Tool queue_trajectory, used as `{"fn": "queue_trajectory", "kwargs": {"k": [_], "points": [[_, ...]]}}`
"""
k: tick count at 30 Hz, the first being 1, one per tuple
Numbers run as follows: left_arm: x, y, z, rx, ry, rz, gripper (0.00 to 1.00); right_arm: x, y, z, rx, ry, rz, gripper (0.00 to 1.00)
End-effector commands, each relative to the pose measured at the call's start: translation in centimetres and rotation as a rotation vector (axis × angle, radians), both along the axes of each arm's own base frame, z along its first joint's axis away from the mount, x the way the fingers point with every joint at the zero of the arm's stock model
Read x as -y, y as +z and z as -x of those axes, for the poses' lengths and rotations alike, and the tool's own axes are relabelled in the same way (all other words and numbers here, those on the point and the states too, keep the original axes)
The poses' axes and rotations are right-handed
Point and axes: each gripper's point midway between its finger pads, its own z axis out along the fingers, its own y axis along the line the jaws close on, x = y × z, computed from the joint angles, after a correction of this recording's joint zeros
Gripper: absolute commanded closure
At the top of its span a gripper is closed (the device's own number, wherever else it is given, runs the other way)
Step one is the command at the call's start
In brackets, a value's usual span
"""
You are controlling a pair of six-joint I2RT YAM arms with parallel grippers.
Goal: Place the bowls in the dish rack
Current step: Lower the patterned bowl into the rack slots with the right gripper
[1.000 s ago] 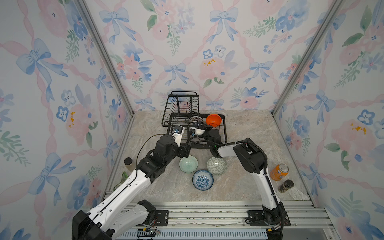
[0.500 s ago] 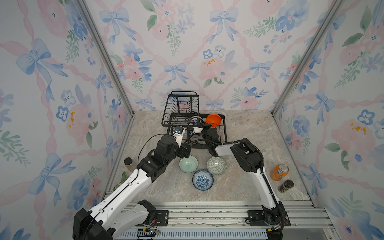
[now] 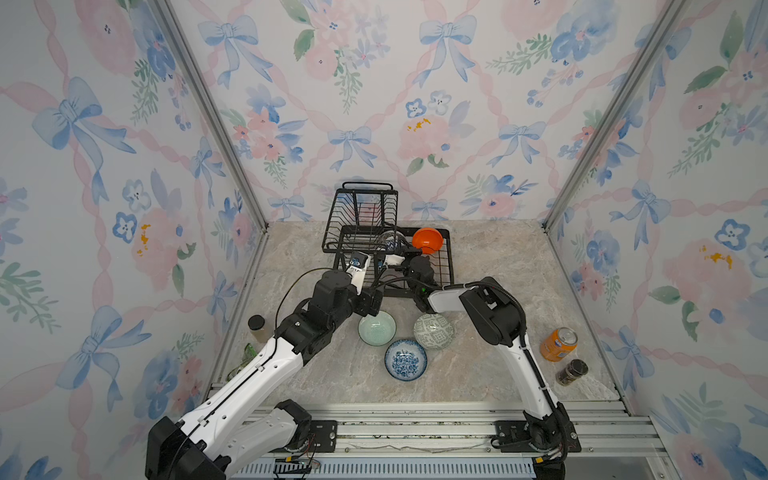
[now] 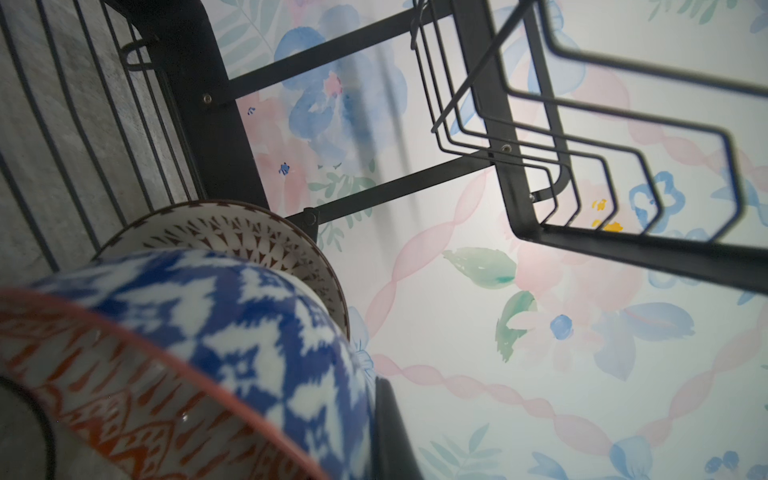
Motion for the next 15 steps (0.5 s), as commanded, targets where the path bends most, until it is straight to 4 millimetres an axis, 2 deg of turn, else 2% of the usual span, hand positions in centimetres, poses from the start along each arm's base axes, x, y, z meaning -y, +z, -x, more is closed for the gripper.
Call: {"fn": "queue_trajectory", "kwargs": {"k": [1,10,15], "points": [[-0.2,-0.8,0.2,-0.021,0.001,0.006,0.02,0.0,-0.4,-0.2,-0.024,-0.081,0.037,1.00],[-0.4,-0.8,0.4,-0.018,0.004,0.007,0.02,0.0,-1.1,0.2,-0.059,-0.112,0.042,1.00],[-0.3,-0.8,0.4,-0.021,0.000,0.008,0.02,0.3,1.0,0.2,0.004,-0.129,-0.014,1.00]]}}
